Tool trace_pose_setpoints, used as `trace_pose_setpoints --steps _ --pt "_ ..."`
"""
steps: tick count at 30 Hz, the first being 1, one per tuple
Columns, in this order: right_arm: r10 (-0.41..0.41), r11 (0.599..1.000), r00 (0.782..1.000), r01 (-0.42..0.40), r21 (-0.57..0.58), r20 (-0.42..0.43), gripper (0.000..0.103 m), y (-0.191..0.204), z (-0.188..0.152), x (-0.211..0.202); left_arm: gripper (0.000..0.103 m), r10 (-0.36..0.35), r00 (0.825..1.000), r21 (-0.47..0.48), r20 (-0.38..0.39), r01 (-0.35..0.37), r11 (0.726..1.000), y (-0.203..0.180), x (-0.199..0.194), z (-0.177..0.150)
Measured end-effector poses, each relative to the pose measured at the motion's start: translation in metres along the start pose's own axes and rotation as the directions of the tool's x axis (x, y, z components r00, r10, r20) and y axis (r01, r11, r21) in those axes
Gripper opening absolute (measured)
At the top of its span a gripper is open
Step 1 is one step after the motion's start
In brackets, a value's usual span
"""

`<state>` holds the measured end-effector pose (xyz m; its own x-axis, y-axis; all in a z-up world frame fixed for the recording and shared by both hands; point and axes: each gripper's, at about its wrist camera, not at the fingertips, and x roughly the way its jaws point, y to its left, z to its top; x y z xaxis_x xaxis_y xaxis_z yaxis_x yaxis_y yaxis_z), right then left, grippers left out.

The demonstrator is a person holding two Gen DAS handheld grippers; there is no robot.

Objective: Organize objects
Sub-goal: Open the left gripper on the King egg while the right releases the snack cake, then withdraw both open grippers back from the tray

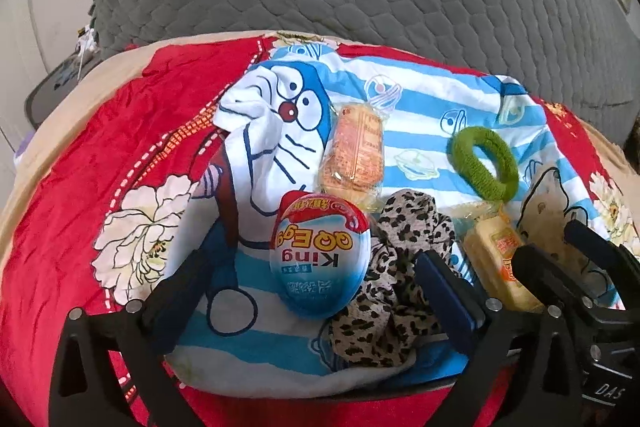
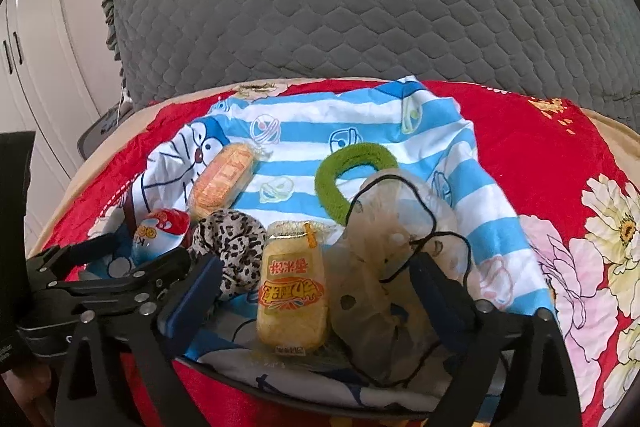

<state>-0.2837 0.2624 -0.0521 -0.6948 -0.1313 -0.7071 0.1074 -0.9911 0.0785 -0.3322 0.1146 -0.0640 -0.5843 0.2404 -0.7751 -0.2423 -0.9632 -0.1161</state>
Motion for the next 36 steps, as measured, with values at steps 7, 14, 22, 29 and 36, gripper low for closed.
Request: trace_pose_setpoints --steps 7,14,22,29,36 --pt "0.008 1.000 1.000 -0.009 0.011 0.015 0.102 -0.001 0.003 -0.008 0.102 0.011 1.000 0.008 0.018 -0.011 1.000 -0.001 -0.011 0.000" --pt "0.002 1.000 0.998 -0.002 0.005 0.066 0.102 0.000 0.010 -0.028 0.102 -0.005 0.999 0.016 0.037 0.005 1.000 -0.002 -0.027 0.000" --pt "0.002 1.000 0.996 -0.003 0.010 0.093 0.102 0.002 0.016 -0.050 0.102 -0.003 0.998 0.010 0.061 0.003 1.000 -0.002 -0.048 -0.004" --pt "0.001 1.000 0.993 -0.003 0.013 0.114 0.102 0.005 0.020 -0.071 0.102 0.005 0.997 0.013 0.077 -0.006 1.000 -0.002 -0.066 -0.005" --pt "-0.002 1.000 0.990 0.001 0.007 0.139 0.102 0.009 0.023 -0.095 0.102 -0.005 0.994 0.009 0.109 0.004 1.000 -0.002 -0.091 0.001"
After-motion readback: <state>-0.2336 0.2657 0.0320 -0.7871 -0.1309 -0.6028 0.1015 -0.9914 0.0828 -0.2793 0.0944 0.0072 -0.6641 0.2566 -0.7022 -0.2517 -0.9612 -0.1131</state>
